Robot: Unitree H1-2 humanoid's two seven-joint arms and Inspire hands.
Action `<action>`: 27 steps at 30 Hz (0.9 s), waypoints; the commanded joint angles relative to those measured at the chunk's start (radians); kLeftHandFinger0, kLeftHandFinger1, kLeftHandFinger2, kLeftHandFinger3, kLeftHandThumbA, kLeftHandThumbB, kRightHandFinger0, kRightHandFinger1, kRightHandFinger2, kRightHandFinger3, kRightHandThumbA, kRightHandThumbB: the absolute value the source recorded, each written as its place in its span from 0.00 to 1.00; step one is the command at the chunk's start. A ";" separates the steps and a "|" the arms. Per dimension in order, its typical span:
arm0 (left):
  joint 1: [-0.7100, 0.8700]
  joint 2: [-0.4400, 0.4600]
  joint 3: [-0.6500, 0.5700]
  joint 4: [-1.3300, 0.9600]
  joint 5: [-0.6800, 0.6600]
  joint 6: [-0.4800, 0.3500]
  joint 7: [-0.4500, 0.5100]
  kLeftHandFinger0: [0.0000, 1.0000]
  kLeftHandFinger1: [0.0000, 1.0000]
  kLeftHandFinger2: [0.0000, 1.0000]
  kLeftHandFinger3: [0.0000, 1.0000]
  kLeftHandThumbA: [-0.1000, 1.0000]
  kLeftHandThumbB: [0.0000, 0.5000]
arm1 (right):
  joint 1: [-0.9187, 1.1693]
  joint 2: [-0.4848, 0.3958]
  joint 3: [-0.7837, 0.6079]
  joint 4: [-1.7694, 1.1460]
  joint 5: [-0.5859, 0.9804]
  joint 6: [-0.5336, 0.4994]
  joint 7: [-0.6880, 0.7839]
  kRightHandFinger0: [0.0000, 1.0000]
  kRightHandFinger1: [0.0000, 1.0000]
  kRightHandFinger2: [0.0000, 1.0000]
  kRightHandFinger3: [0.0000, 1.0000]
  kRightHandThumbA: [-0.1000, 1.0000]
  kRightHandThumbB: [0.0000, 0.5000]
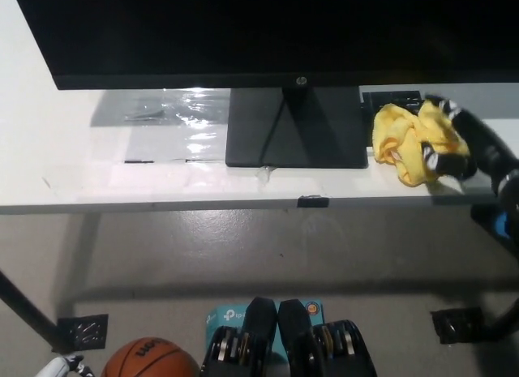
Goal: The robot uses its right hand to pick up the cloth kept in the middle of the desk and use it to wipe the monitor in the middle of the desk by swiping its screen twice
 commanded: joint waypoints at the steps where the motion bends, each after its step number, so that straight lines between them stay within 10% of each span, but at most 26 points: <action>1: 0.010 0.031 0.010 -0.013 0.018 0.000 -0.004 1.00 1.00 1.00 1.00 0.34 1.00 | -0.057 -0.019 0.010 -0.008 -0.059 -0.063 -0.062 1.00 1.00 1.00 1.00 0.39 0.50; 22: -0.008 0.050 0.021 -0.036 0.009 0.009 -0.029 1.00 1.00 1.00 1.00 0.34 1.00 | -0.017 -0.067 0.146 0.044 -0.112 0.073 0.151 1.00 1.00 1.00 1.00 0.49 0.84; 26: -0.008 0.050 0.022 -0.039 0.011 0.018 -0.034 1.00 1.00 1.00 1.00 0.36 1.00 | -0.019 -0.062 0.146 0.061 -0.171 0.073 0.216 1.00 1.00 1.00 1.00 0.48 0.78; 27: -0.011 0.049 0.019 -0.026 0.016 0.005 -0.028 1.00 1.00 1.00 1.00 0.36 1.00 | -0.013 -0.052 0.155 0.062 -0.251 0.073 0.206 1.00 1.00 1.00 1.00 0.41 0.49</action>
